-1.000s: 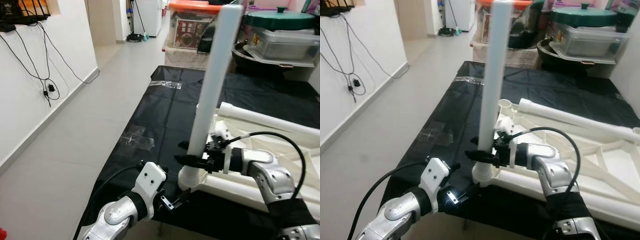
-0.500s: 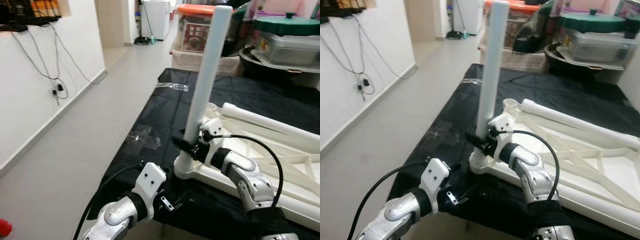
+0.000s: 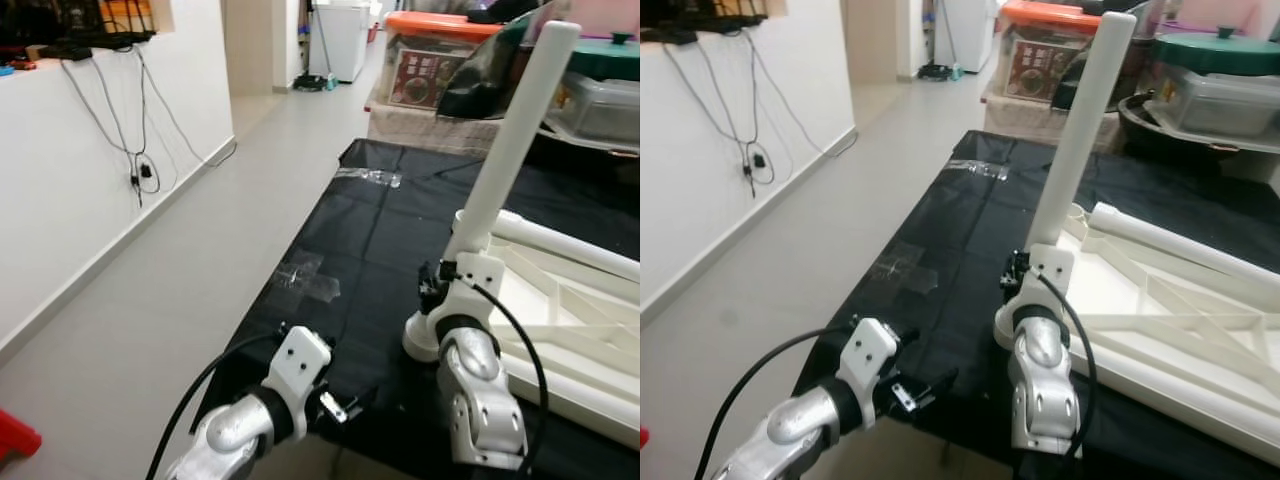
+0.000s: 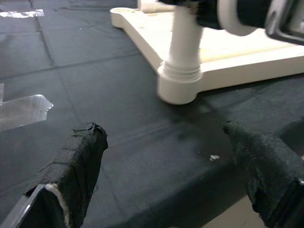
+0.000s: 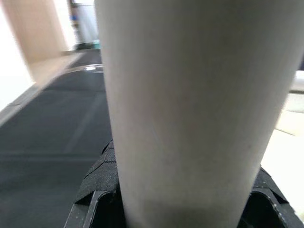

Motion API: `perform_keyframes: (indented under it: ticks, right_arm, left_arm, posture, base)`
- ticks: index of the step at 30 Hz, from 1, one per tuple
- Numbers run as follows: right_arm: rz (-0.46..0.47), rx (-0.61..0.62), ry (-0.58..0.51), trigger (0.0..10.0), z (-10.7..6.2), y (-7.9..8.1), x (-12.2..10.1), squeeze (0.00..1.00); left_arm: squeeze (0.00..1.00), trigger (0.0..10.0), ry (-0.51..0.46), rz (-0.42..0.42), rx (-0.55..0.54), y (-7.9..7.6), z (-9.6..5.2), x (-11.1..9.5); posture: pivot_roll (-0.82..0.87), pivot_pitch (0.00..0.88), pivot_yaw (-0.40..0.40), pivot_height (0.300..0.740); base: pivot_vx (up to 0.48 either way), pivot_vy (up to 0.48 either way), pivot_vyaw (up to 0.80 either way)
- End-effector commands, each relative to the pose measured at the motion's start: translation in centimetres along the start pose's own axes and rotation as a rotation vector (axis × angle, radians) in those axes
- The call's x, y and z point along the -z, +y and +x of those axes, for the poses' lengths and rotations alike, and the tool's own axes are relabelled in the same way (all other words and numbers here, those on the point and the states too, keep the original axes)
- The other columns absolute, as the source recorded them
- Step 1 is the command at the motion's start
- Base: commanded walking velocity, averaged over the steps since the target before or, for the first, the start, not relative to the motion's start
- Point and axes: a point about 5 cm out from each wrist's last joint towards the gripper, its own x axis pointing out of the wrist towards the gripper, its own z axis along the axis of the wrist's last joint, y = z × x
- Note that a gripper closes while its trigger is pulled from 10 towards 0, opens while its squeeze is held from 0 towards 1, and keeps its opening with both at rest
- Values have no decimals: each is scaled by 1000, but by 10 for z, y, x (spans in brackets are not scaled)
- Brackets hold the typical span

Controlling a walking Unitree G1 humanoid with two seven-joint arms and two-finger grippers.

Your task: Building children table

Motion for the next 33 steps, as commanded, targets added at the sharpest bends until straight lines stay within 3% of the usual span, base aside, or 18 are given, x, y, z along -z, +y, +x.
perform_keyframes:
  ticks: [1, 4, 5, 6, 7, 8, 9, 11, 13, 14, 15, 17, 19, 23, 24, 26, 28, 33]
  right_arm:
    - [73, 58, 42, 10000, -14, 8, 12, 0]
    - [73, 58, 42, 10000, -14, 8, 12, 0]
    - [104, -14, 15, 10000, -14, 15, 12, 1000]
    - [133, -89, -23, 10000, -10, 18, 10, 451]
    - [162, -178, -49, 10000, -6, 21, 8, 451]
    - [162, -178, -49, 10000, -6, 21, 8, 451]
    - [181, -255, -78, 10000, -1, 18, 6, 0]
    - [193, -294, -98, 10000, 4, 15, 3, 0]
    - [197, -537, -45, 10000, 9, 12, 0, 0]
    - [197, -537, -45, 10000, 9, 12, 0, 0]
    - [154, -773, 0, 10000, 8, 6, -4, 0]
    - [110, -842, 9, 10000, 8, 4, -5, 0]
    - [31, -1041, 50, 10000, 6, 4, -7, 0]
    - [2, -1123, 70, 10000, 5, 4, -8, 0]
    - [-68, -1323, 130, 10000, 4, 6, -9, 0]
    - [-68, -1323, 130, 10000, 4, 6, -9, 0]
    - [-122, -1464, 188, 10000, 9, 11, -9, 0]
    - [-159, -1556, 217, 10000, 12, 19, -9, 0]
  left_arm:
    - [0, 10000, 20, 9, 2, 0, -1, 4]
    - [0, 10000, 20, 9, 2, 0, -1, 4]
    - [0, 10000, 21, 9, 1, 0, -2, 5]
    - [0, 10000, 21, 7, 0, 0, -2, 5]
    - [0, 10000, 22, 6, -1, 0, -3, 5]
    - [0, 10000, 22, 6, -1, 0, -3, 5]
    - [0, 10000, 22, 6, -1, 0, -3, 5]
    - [0, 10000, 21, 7, 0, 0, -3, 5]
    - [0, 10000, 21, 7, -1, 0, -2, 5]
    - [0, 10000, 21, 7, -1, 0, -2, 5]
    - [0, 10000, 20, 8, -1, 1, -2, 5]
    - [0, 10000, 20, 8, -1, 1, -1, 5]
    - [0, 10000, 20, 9, 0, 1, -1, 5]
    - [0, 10000, 20, 10, 0, 1, -1, 4]
    - [0, 10000, 18, 12, 2, 1, 0, 4]
    - [0, 10000, 18, 12, 2, 1, 0, 4]
    - [0, 10000, 17, 16, 3, 1, 0, 3]
    - [0, 10000, 18, 21, 4, 1, 0, 3]
  posture:
    - [153, 0, -71, 740]
    - [153, 0, -71, 740]
    - [150, 0, -67, 740]
    - [150, 0, -67, 740]
    - [150, 0, -67, 740]
    - [150, 0, -67, 740]
    - [150, 0, -67, 740]
    - [150, 0, -67, 740]
    - [147, 0, -66, 740]
    - [147, 0, -66, 740]
    - [143, 0, -61, 740]
    - [149, 0, -60, 740]
    - [149, 0, -64, 740]
    - [149, 0, -64, 740]
    - [161, 0, -67, 740]
    - [161, 0, -67, 740]
    - [176, 0, -74, 740]
    - [179, 0, -75, 740]
  base:
    - [0, 0, 0]
    - [0, 0, 0]
    - [0, 0, 0]
    - [0, 0, 0]
    - [0, 0, 0]
    - [0, 0, 0]
    - [0, 0, 0]
    - [0, 0, 0]
    - [0, 0, 0]
    - [0, 0, 0]
    - [0, 0, 0]
    - [0, 0, 0]
    - [0, 0, 0]
    - [0, 0, 0]
    - [0, 0, 0]
    - [0, 0, 0]
    - [0, 0, 0]
    - [0, 0, 0]
